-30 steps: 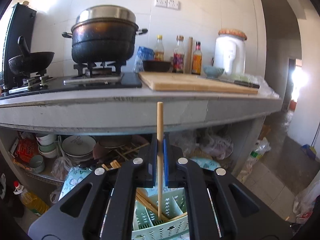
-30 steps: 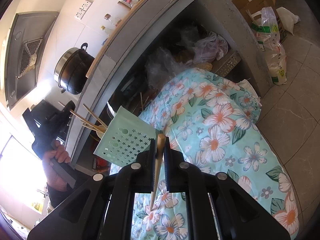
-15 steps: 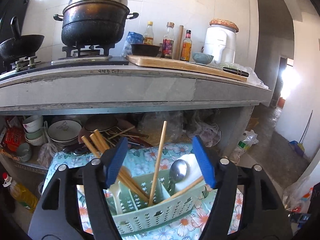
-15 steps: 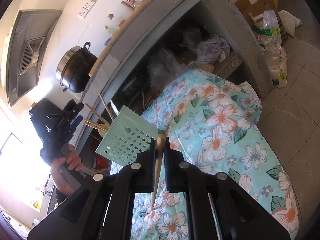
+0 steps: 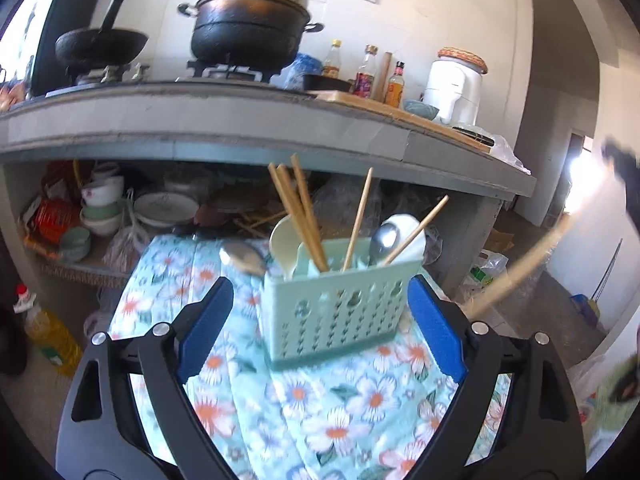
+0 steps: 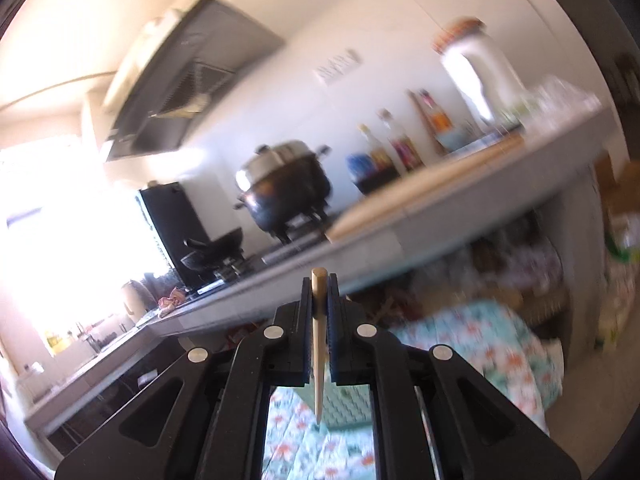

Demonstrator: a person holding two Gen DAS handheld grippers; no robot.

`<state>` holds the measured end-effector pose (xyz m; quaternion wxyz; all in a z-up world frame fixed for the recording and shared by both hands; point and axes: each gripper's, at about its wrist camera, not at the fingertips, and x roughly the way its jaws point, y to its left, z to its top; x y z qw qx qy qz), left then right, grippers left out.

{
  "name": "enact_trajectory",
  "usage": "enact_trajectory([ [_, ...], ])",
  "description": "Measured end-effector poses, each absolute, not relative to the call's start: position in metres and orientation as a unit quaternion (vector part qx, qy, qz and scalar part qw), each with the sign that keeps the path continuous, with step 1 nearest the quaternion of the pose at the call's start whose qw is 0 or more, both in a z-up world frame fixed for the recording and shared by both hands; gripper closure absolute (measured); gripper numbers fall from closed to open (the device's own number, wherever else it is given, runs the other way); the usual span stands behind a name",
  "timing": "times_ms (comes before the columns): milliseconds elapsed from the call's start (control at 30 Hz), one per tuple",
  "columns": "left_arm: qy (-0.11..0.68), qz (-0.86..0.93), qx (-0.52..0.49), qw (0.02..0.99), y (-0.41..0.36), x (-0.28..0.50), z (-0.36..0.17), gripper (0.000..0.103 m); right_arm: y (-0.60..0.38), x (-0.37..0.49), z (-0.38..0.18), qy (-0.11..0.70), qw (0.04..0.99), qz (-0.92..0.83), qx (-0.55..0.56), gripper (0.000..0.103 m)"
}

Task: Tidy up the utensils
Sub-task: 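Lower the chopstick into the green holder and open the right gripper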

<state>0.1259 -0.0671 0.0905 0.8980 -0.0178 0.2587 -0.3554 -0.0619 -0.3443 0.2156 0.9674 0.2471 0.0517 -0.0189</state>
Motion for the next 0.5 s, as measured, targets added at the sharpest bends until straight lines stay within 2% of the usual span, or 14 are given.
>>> enact_trajectory([
  [200,0.269,-0.342,-0.027,0.9,-0.044,0.119,0.074,0.016,-0.303,0.02,0.253,0.067,0.989,-0.029,0.132,0.096],
  [500,0.278,-0.334,-0.03,0.9,-0.021,0.13,0.058,0.015,-0.266,0.107,0.223,0.155,0.986,-0.033,0.051,0.096],
])
